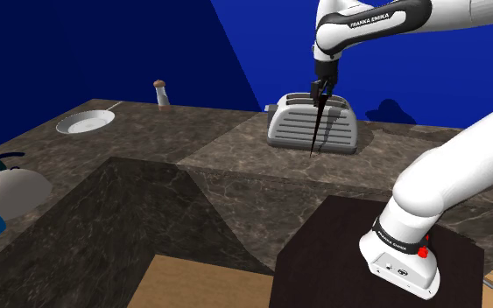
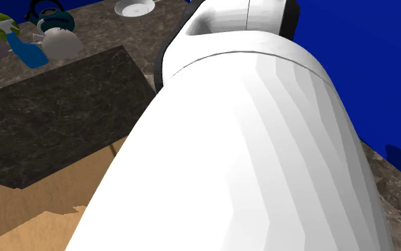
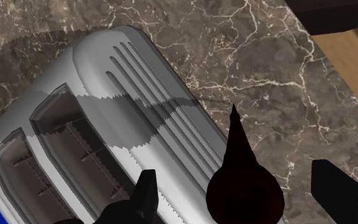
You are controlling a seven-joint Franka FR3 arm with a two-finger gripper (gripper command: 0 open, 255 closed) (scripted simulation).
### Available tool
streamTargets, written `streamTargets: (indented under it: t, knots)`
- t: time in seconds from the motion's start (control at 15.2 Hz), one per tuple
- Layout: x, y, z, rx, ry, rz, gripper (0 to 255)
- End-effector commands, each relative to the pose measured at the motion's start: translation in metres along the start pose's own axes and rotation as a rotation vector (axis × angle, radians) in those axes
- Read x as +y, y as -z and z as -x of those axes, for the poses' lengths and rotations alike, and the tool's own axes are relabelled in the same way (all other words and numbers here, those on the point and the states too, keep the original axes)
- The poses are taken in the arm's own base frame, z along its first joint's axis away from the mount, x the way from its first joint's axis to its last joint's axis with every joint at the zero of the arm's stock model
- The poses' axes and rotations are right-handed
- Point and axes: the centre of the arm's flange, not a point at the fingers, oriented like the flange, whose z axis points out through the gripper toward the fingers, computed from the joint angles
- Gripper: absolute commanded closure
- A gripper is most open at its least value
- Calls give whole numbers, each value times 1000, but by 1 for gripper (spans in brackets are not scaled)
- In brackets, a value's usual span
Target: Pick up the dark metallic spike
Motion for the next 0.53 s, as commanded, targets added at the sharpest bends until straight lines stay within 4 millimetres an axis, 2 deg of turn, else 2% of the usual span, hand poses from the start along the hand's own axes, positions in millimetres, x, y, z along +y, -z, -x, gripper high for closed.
streamTargets:
  t: [0.0, 0.07, 0.13, 0.46]
  knots:
    - [-2, -8, 0, 0, 0, 0, 0]
    - [-2, -8, 0, 0, 0, 0, 0]
    - [-2, -8, 0, 0, 0, 0, 255]
    - [-1, -9, 0, 0, 0, 0, 255]
